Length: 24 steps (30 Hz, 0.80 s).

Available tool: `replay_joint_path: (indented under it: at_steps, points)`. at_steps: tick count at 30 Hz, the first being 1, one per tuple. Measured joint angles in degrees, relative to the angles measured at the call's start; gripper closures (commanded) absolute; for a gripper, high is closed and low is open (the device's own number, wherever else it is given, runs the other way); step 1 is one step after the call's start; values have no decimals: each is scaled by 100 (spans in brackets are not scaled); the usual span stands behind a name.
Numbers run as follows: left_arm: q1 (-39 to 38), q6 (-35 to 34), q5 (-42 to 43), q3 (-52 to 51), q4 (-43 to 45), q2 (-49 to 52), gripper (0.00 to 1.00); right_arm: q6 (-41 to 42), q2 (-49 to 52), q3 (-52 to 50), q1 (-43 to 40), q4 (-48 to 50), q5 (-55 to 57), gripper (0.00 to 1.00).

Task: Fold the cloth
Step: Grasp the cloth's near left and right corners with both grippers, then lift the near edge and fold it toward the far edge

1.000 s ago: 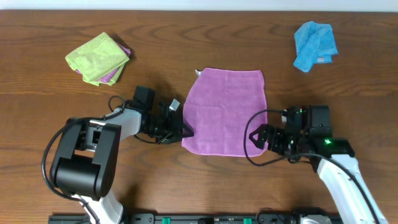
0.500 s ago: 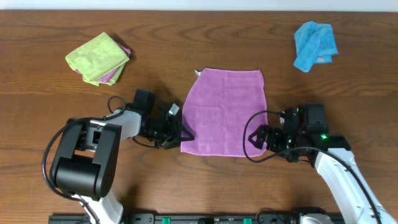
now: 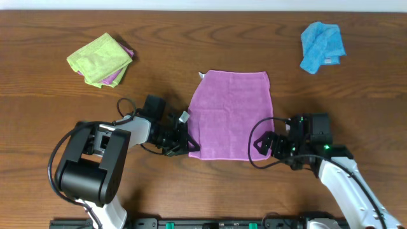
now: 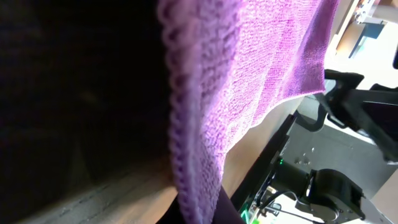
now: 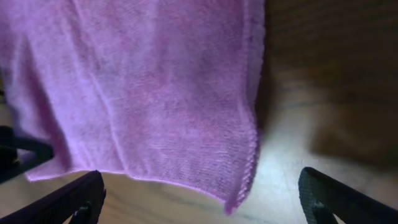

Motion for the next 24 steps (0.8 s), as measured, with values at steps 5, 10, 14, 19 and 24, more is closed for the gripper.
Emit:
replay_joint_path:
  at_steps: [5, 10, 14, 19, 24]
  points:
    - [0, 0, 2, 0, 0, 0, 94, 201, 2, -282, 0, 468, 2, 9]
    - [0, 2, 17, 0, -4, 0, 95, 380, 4, -531, 0, 855, -2, 20]
    - [0, 2, 26, 0, -4, 0, 94, 450, 68, -608, 0, 1152, -37, 28]
    - [0, 0, 50, 0, -9, 0, 94, 531, 341, -667, -4, 1604, -70, 87]
    - [2, 0, 94, 0, -4, 0, 94, 560, 680, -739, -15, 1912, -103, 99]
